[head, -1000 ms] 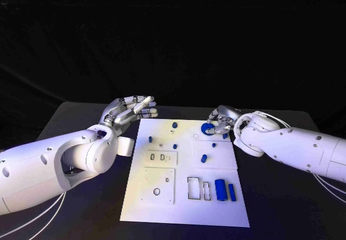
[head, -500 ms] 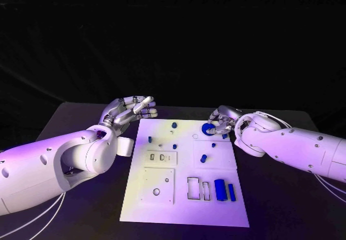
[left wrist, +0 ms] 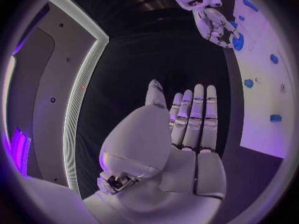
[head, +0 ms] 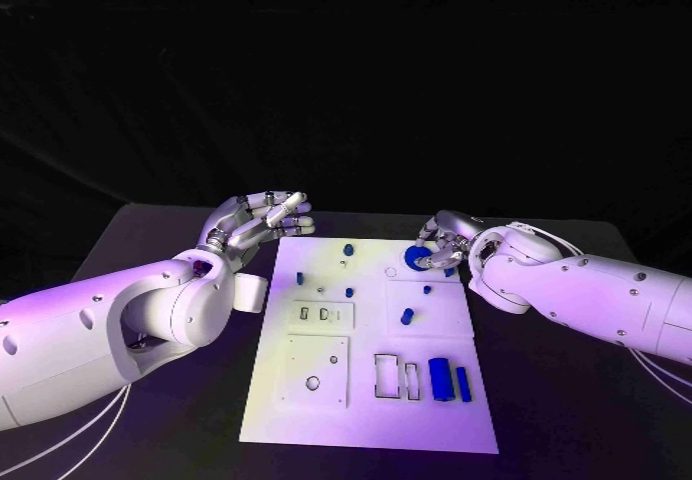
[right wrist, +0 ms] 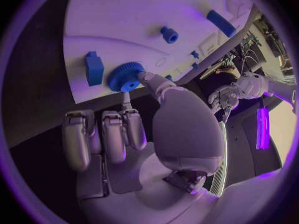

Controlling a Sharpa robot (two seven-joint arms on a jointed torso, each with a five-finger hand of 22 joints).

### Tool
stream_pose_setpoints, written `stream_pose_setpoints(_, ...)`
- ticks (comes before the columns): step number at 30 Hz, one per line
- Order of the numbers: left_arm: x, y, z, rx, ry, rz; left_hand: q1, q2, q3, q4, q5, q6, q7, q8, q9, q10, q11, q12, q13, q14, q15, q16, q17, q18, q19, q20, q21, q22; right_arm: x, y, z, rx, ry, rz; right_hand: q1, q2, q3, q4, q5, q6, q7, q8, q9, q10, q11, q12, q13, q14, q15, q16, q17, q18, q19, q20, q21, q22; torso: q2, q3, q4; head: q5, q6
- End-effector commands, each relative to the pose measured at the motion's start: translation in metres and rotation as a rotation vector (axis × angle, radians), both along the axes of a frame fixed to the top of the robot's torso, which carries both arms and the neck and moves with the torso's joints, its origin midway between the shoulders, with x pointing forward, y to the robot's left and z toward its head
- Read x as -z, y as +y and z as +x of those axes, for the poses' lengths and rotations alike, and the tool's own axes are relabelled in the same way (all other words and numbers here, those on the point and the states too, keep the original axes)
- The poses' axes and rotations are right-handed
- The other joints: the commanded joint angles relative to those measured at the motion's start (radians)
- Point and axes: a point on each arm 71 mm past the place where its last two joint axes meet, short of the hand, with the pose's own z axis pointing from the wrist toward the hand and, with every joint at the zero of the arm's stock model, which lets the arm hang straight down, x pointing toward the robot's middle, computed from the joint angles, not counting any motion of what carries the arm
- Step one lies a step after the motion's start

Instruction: Assemble the parts on the task board

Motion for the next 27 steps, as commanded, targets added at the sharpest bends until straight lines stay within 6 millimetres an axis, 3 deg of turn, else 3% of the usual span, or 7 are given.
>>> stream_pose_setpoints(1, -0.002, -0.002, 0.0, 0.016, -0.011, -0.005, 0.006, 0.006, -0.007, 0.001, 0.005, -0.008, 0.03, 0.001, 0.002, -0.005, 0.0, -0.002, 0.0, -0.007, 0.002, -0.005, 0.001, 0.01, -0.004, 0.004, -0.006, -0.001, -0.001, 0.002, -0.002, -0.007, -0.033, -0.026, 0.01, 0.015, 0.036, -0.009, 0.003, 0.028, -0.009, 0.021, 0.02, 0.021, -0.009, 0.006, 0.164, 0.104, 0.0, 0.006, 0.263, -0.016, 0.073, -0.007, 0.005, 0.225, 0.0, -0.0003, 0.0002, 0.0, -0.001)
stream_pose_setpoints(3, -0.002, -0.002, 0.0, 0.015, -0.011, -0.005, 0.006, 0.006, -0.007, 0.001, 0.005, -0.008, 0.03, 0.001, 0.002, -0.005, 0.0, -0.002, 0.0, -0.007, 0.002, -0.005, 0.001, 0.01, -0.004, 0.004, -0.006, -0.001, -0.002, 0.003, -0.002, -0.007, -0.052, -0.018, -0.005, 0.017, 0.048, -0.009, -0.019, 0.038, -0.013, 0.029, 0.032, 0.024, -0.013, 0.009, 0.166, 0.104, -0.004, 0.006, 0.263, -0.018, 0.078, -0.01, 0.01, 0.231, -0.001, -0.0007, 0.0004, -0.001, -0.001)
stream_pose_setpoints(17, -0.002, -0.001, 0.0, 0.007, -0.01, -0.001, 0.017, 0.012, -0.009, -0.005, 0.019, -0.011, 0.029, 0.001, 0.005, -0.008, 0.0, -0.001, 0.001, -0.008, 0.002, -0.007, 0.006, 0.011, -0.004, 0.004, -0.005, -0.002, -0.013, 0.023, -0.011, -0.06, -0.169, 0.01, -0.017, 0.015, 0.056, -0.011, -0.03, 0.046, -0.019, 0.037, 0.044, 0.03, -0.017, 0.014, 0.171, 0.104, -0.008, 0.006, 0.263, -0.023, 0.091, -0.013, 0.023, 0.245, -0.002, -0.0016, -0.0039, 0.003, 0.006)
stream_pose_setpoints(27, -0.002, -0.002, 0.0, 0.007, -0.011, -0.001, 0.019, 0.013, -0.009, -0.006, 0.021, -0.011, 0.029, 0.002, 0.005, -0.008, 0.0, 0.0, 0.001, -0.008, 0.002, -0.007, 0.007, 0.011, -0.004, 0.004, -0.005, -0.002, -0.021, 0.069, -0.026, -0.175, -0.219, 0.006, -0.02, 0.011, 0.056, -0.013, -0.035, 0.045, -0.019, 0.037, 0.047, 0.032, -0.018, 0.016, 0.174, 0.104, -0.009, 0.006, 0.263, -0.025, 0.098, -0.014, 0.03, 0.252, -0.001, -0.0013, -0.0017, 0.001, 0.009)
